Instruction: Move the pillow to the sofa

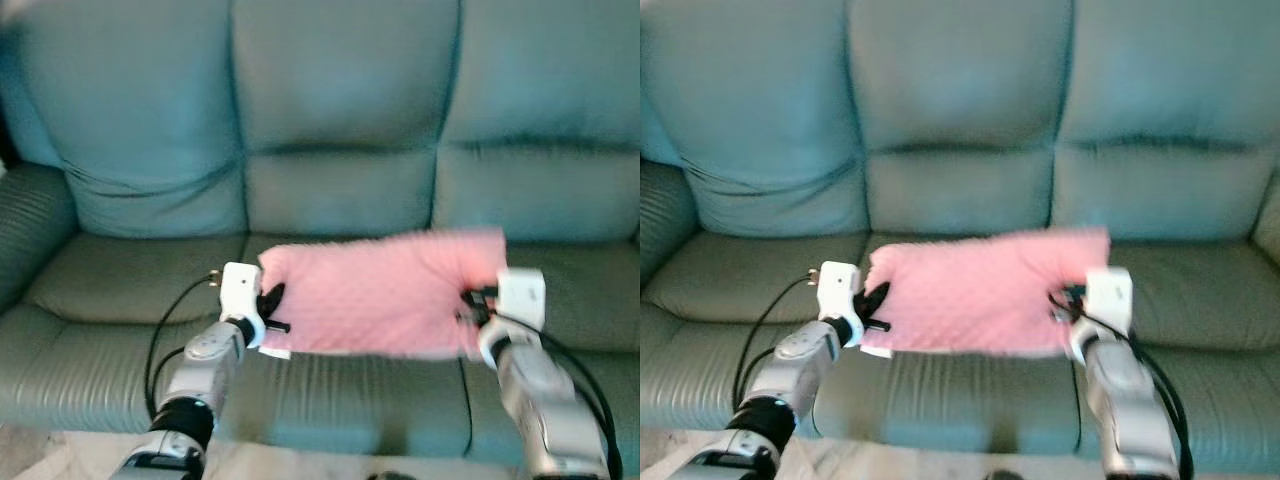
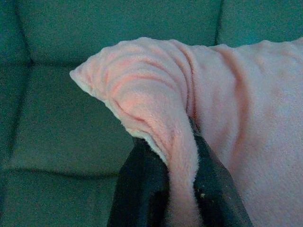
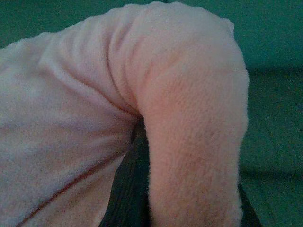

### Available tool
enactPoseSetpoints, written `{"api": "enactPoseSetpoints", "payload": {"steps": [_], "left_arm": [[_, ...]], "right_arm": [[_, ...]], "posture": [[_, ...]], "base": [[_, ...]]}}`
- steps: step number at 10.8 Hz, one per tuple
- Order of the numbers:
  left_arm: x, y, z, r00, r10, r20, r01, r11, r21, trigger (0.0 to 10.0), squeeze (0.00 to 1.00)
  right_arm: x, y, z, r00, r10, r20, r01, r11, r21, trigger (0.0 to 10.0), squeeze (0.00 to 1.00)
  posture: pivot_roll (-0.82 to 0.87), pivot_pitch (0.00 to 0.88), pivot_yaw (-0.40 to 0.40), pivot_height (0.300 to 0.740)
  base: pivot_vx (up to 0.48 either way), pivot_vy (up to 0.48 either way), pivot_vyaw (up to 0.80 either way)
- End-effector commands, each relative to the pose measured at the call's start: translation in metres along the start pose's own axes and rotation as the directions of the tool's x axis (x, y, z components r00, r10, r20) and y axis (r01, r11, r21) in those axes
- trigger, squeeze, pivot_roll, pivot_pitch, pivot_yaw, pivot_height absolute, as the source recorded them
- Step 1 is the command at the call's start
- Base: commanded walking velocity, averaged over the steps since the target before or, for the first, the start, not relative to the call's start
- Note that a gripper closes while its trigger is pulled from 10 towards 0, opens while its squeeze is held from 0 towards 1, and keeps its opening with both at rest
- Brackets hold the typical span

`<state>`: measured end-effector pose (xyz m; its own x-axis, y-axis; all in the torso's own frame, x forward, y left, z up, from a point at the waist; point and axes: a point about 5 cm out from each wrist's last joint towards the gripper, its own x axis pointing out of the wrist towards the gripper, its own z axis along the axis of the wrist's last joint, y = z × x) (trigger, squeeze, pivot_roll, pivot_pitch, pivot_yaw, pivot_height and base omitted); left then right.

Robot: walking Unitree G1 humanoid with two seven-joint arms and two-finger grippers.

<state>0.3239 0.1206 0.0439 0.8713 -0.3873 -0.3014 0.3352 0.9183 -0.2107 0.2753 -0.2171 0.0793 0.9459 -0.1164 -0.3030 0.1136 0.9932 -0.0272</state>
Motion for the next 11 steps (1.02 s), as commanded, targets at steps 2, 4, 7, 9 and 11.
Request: {"api": "enactPoseSetpoints", "payload": {"steps": [2, 4, 7, 9, 11], "left_arm": [[0.0, 0.008, -0.001, 1.0, 0.019, -0.015, -0.019, 0.999, 0.03, 10.0, 0.0], [0.001, 0.021, 0.011, 0.984, 0.165, 0.059, -0.168, 0.984, 0.052, 10.0, 0.0], [0.0, 0.042, 0.032, 0.935, 0.333, 0.12, -0.339, 0.94, 0.031, 10.0, 0.0], [-0.001, 0.055, 0.055, 0.912, 0.37, 0.176, -0.367, 0.929, -0.052, 10.0, 0.0], [0.0, 0.058, 0.064, 0.892, 0.406, 0.2, -0.391, 0.914, -0.11, 10.0, 0.0]], "right_arm": [[-0.001, -0.007, -0.006, 1.0, -0.02, 0.003, 0.02, 1.0, -0.008, 10.0, 0.0], [0.008, -0.001, -0.015, 0.999, 0.036, -0.011, -0.036, 0.999, -0.038, 10.0, 0.0], [0.028, 0.018, 0.007, 0.986, 0.14, 0.093, -0.136, 0.99, -0.049, 10.0, 0.0], [0.047, 0.031, 0.043, 0.967, 0.144, 0.208, -0.138, 0.99, -0.04, 10.0, 0.0], [0.057, 0.039, 0.06, 0.951, 0.147, 0.273, -0.135, 0.989, -0.062, 10.0, 0.0]], "posture": [[-0.29, 0.284, 0.082, 0.74], [-0.28, 0.391, 0.1, 0.74], [-0.25, 0.437, 0.096, 0.74], [-0.23, 0.446, 0.092, 0.74], [-0.23, 0.452, 0.089, 0.74]], "base": [[0.0, 0.0, 0.0], [0.0, 0.0, 0.0], [0.0, 0.0, 0.0], [0.0, 0.0, 0.0], [0.0, 0.0, 0.0]]}}
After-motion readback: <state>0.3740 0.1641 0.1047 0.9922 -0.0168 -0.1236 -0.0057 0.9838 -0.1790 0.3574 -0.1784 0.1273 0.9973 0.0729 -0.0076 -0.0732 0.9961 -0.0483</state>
